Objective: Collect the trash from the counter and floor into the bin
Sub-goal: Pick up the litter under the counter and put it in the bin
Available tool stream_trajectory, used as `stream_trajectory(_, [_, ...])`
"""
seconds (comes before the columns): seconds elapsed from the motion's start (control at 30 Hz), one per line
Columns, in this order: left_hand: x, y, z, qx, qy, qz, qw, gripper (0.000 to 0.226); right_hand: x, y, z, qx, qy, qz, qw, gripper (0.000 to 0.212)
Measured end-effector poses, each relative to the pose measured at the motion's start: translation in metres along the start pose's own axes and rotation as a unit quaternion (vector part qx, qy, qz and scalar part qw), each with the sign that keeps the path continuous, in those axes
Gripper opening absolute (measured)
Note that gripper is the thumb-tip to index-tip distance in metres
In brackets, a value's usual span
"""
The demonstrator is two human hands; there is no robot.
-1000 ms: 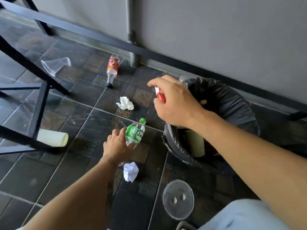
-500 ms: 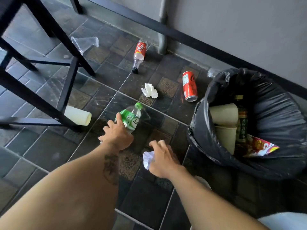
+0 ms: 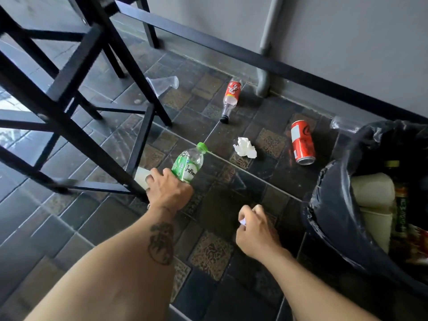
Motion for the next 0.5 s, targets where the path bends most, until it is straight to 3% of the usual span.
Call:
stream_trajectory(0.27, [0.001, 0.026, 0.004, -0.095, -0.02, 0.048, 0.994, 0.066, -0.006, -0.005, 0.021, -0.023, 0.022, 0.068, 0.997, 0.015])
stream_trajectory(0.4, [0.006, 0.027, 0.01, -0.074, 0.017, 0.07, 0.995, 0.064, 0.0, -0.014, 0.031, -0.02, 0.048, 0.112, 0.992, 0.024])
stream_trajectory(0.5, [0.026, 0.03, -0.001, -0.086, 0.046, 0.019, 0.995, 0.055, 0.01, -0.02, 0.043, -0.014, 0.081, 0.108, 0.991, 0.027])
Point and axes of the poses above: each hand's wrist, its own z-axis towards the middle knuckle, its own y-axis out of the palm, x = y × z, the point moved 8 cm from there along z, towards the middle knuckle, and after that the axes turned 9 degrees about x, right-handed, at the moved point
